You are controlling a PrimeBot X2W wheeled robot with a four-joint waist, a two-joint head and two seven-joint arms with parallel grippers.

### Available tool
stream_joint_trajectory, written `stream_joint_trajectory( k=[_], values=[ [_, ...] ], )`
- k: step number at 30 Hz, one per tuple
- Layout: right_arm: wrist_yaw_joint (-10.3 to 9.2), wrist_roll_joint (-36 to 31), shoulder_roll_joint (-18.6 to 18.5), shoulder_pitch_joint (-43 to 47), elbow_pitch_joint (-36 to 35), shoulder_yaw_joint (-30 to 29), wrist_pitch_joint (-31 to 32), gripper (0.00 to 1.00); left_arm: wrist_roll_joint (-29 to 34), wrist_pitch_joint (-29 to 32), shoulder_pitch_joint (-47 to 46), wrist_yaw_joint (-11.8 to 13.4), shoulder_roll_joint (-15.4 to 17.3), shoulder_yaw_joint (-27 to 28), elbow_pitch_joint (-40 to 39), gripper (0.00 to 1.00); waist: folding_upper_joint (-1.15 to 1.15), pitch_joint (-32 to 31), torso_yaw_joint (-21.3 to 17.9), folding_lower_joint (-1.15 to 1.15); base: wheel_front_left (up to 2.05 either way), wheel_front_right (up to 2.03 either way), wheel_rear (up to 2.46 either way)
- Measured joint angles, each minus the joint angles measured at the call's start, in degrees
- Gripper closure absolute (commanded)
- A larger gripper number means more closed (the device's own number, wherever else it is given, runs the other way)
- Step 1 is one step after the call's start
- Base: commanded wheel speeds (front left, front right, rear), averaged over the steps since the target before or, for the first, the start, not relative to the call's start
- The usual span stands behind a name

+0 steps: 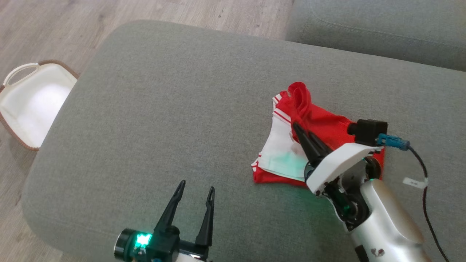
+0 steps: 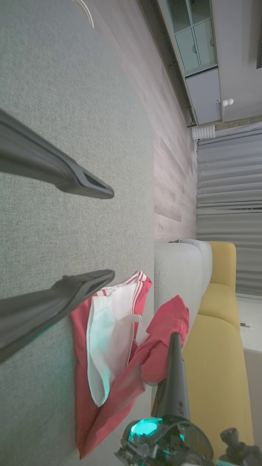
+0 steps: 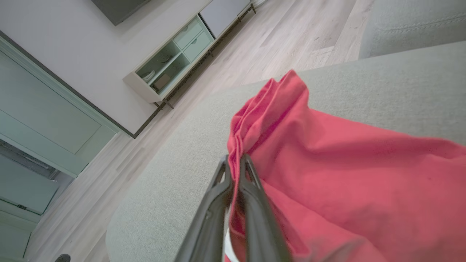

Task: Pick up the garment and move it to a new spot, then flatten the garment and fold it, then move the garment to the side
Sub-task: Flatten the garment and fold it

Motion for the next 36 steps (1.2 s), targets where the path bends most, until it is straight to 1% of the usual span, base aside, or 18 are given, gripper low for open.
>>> stream_joint_trajectory(
  k=[3,4,5,10,12,16,18,23,26,29,30,32,36],
  values=[
    [0.00,1.7,0.0,-1.6,3.1,2.3,-1.4,1.00,0.3,0.0,0.0,-0.2,-0.3,0.0,0.1,0.00,0.00,0.3,0.5,0.00,0.00,0.00,0.00],
    [0.00,2.3,0.0,-2.1,4.0,3.0,-1.8,0.70,0.3,0.0,0.0,-0.2,-0.3,0.0,0.1,0.00,0.00,0.4,0.6,0.00,0.00,0.00,0.00],
    [0.00,2.8,0.0,-2.5,4.7,3.7,-2.4,0.00,0.3,0.0,0.0,-0.2,-0.3,0.1,0.2,0.00,0.00,0.4,0.7,0.00,0.00,0.00,0.00],
    [0.00,5.3,0.0,-3.6,5.8,5.9,-6.7,0.00,0.6,0.0,0.0,-0.3,-0.4,0.9,0.6,0.00,0.00,-0.1,0.0,0.00,0.00,0.00,0.00],
    [0.00,5.0,0.0,-3.7,5.7,5.9,-9.4,0.00,0.8,0.0,0.0,-0.3,-0.4,1.7,0.5,0.00,0.00,-0.6,-0.8,0.00,0.00,0.00,0.00],
    [0.00,-3.0,-0.7,-3.5,5.9,3.5,-14.8,0.00,0.8,0.0,0.5,-0.2,-0.5,2.8,0.1,0.00,0.00,-1.8,-2.7,0.00,0.00,0.00,0.00],
    [0.00,-4.2,-1.5,-2.1,5.8,2.1,-16.7,0.00,0.6,0.0,1.6,-0.2,-0.6,3.9,-0.3,0.00,0.00,-2.7,-3.9,0.00,0.00,0.00,0.00],
    [0.00,-9.0,-5.8,4.3,5.6,0.5,-22.8,0.00,-0.5,0.0,3.8,-0.2,-0.7,5.8,-0.3,0.00,0.00,-5.2,-6.6,-0.01,0.00,0.00,0.00],
    [0.00,-10.4,-7.0,6.7,5.2,0.0,-24.4,0.00,-0.8,0.0,4.3,-0.2,-0.7,6.7,-1.0,0.00,0.00,-6.1,-7.7,0.00,0.00,0.00,0.00],
    [0.00,-14.0,-8.3,9.9,4.4,-1.5,-25.5,0.00,-1.0,0.0,4.8,-0.1,-0.7,7.6,-1.0,0.00,0.00,-7.6,-9.2,0.00,0.00,0.00,0.00],
    [0.00,-15.2,-8.3,11.1,4.0,-2.3,-25.8,0.00,-1.2,0.0,5.1,-0.1,-0.7,7.8,-1.0,0.00,0.00,-8.1,-9.7,-0.01,0.00,0.00,0.00],
    [0.00,-17.9,-8.2,14.0,0.8,-4.1,-25.8,0.00,-1.4,0.0,5.9,-0.1,-0.7,8.1,-1.0,0.00,0.00,-9.1,-10.5,-0.01,0.00,0.00,0.00],
    [0.00,-21.0,-6.2,20.7,-2.5,-9.3,-25.9,0.00,-1.3,0.0,7.2,-0.2,-0.7,8.1,-1.0,0.00,0.00,-10.5,-11.3,-0.01,0.00,0.00,0.00]
  ],
)
